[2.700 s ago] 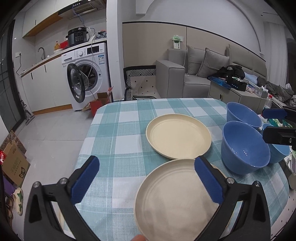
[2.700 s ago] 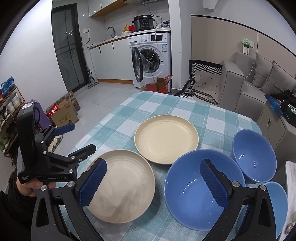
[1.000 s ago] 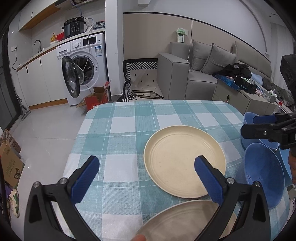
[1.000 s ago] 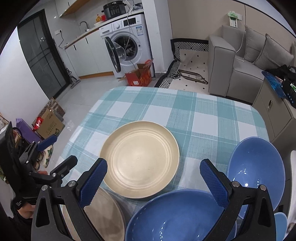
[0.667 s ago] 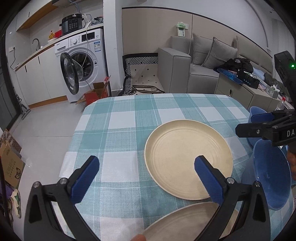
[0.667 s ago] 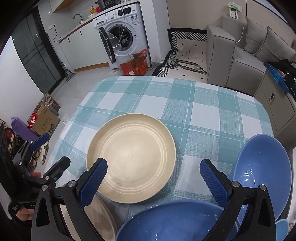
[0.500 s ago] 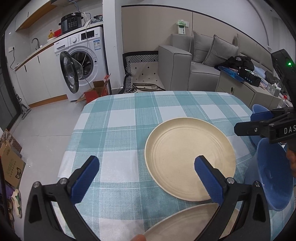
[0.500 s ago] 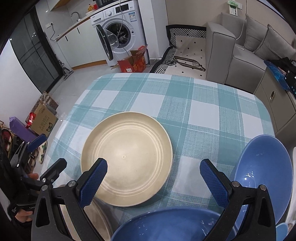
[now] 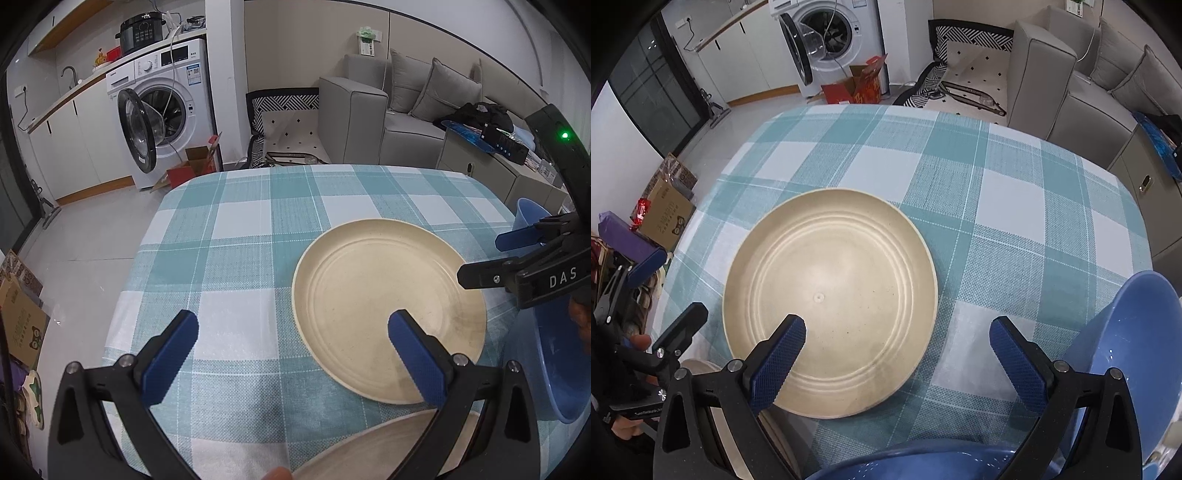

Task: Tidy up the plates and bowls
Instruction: 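Move both tools forward to the rim of the other cream plate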

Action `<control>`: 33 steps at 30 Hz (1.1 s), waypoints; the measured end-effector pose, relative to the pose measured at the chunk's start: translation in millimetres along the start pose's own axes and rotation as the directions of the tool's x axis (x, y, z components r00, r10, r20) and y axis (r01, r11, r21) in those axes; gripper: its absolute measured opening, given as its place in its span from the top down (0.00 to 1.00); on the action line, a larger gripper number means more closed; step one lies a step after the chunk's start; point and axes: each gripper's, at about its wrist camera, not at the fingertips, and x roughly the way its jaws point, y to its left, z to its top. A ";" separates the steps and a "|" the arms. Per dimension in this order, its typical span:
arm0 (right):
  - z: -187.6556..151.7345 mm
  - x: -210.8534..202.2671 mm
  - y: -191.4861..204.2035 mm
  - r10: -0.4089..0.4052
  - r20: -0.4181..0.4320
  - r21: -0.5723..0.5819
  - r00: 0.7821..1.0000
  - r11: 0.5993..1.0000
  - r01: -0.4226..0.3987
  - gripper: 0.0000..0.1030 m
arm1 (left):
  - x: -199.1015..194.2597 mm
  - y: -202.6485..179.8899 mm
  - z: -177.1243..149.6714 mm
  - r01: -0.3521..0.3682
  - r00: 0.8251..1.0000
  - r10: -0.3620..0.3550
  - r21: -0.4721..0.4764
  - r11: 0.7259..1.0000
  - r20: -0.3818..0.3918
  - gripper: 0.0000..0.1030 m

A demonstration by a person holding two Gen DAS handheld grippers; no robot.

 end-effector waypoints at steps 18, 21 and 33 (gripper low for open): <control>1.5 32.8 -5.7 0.007 -0.109 -0.009 0.994 1.000 -0.008 0.17 | 23.7 -3.6 -2.3 0.005 0.998 -0.003 0.025 1.000 -0.069 0.03; 1.9 34.8 -5.3 0.010 -0.111 -0.009 0.994 1.000 -0.011 0.20 | 28.4 -3.1 -2.6 0.012 0.997 -0.011 0.019 1.000 -0.080 0.06; 3.7 42.6 -1.9 0.027 -0.125 -0.013 0.992 1.000 -0.029 0.41 | 40.3 -7.5 -6.8 0.059 0.991 -0.055 0.028 0.998 -0.122 0.39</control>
